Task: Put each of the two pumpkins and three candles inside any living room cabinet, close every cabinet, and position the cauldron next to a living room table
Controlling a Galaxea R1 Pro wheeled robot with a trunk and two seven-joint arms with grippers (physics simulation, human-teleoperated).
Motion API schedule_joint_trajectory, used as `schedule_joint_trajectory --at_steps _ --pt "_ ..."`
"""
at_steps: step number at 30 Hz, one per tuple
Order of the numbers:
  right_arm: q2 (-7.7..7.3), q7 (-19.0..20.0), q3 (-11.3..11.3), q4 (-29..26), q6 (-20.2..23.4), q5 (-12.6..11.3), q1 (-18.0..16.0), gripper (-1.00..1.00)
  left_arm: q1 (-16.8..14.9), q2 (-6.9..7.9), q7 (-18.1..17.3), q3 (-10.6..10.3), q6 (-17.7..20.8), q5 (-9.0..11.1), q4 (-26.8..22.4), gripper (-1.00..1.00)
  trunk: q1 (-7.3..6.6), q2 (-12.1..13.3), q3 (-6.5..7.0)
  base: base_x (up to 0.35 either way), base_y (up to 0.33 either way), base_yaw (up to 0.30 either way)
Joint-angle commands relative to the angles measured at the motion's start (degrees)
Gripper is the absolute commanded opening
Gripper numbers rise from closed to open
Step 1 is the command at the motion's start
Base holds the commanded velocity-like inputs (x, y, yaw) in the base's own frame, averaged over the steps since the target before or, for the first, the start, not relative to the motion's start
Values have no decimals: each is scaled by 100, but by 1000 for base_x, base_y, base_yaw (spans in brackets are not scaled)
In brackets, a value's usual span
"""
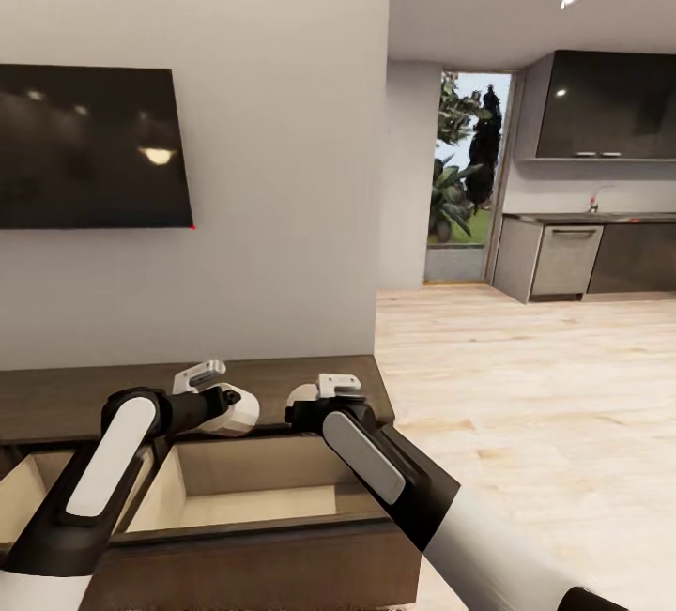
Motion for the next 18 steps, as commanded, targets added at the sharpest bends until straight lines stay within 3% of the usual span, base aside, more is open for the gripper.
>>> schedule_joint_trajectory --at_steps 1,6,18 --pt "-1 -46 9 -10 8 -41 -8 -100 -6 13 61 38 -4 59 -5 -100 22 -45 -25 0 0 0" --pt "-1 -58 15 -14 27 -56 -8 -100 44 33 62 282 5 53 2 -100 131 -246 -115 0 0 0" --pt "3 -68 7 -50 357 -64 -8 -100 100 39 51 456 6 44 33 -100 395 -727 -330 0 0 0"
